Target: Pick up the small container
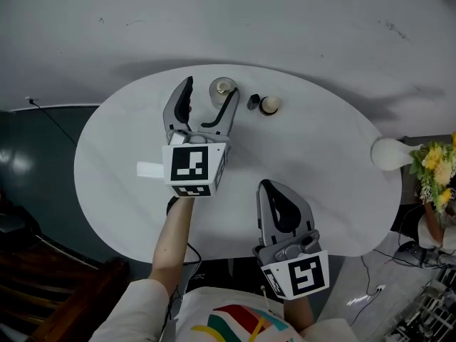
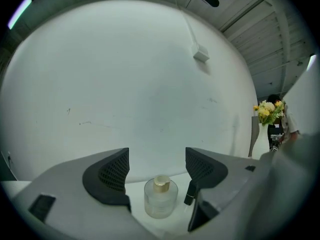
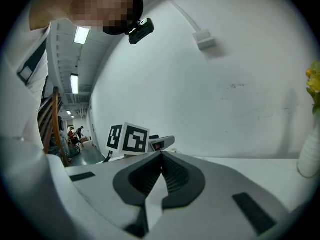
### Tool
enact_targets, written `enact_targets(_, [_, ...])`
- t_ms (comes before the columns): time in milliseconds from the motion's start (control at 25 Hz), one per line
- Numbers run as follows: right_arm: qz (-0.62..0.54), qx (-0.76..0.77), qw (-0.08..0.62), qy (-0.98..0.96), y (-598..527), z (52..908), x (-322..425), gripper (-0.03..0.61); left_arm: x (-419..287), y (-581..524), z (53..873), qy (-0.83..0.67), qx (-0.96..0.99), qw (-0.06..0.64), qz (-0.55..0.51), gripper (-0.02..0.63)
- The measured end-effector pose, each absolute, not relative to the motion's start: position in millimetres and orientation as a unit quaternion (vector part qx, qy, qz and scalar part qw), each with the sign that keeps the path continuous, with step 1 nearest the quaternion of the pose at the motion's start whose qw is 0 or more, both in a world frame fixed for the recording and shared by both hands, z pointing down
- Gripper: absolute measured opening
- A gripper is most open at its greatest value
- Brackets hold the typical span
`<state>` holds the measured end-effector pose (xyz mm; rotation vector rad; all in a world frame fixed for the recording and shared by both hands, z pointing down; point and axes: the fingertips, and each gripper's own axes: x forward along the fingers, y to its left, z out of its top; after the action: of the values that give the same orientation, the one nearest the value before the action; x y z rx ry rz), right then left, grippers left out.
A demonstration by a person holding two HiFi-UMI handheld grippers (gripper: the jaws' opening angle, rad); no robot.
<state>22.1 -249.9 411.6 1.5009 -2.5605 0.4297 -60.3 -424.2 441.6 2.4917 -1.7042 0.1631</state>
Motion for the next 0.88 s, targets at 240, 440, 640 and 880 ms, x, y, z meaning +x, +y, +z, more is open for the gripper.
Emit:
enact_targets(240, [0.16, 0.499, 0.085, -0.848, -244, 436, 22, 0.011, -53, -434, 484, -0.556, 0.824, 0.076, 0.075, 0.355])
enact_targets(440, [0.173, 0.496, 0.092, -0.846, -238, 450, 19, 0.011, -48, -440, 511, -0.556, 0.822, 0.086, 0.087, 0.357])
enact_targets(640, [0.172, 0.495, 0.106, -0.845, -232, 460, 18, 0.011, -47, -446, 534, -0.562, 0.816, 0.095, 0.098, 0.36])
enact_targets(880, [0.183, 0.499, 0.108, -0.84, -231, 470, 23, 0.011, -43, -451, 541, -0.553, 0.821, 0.102, 0.096, 0.36])
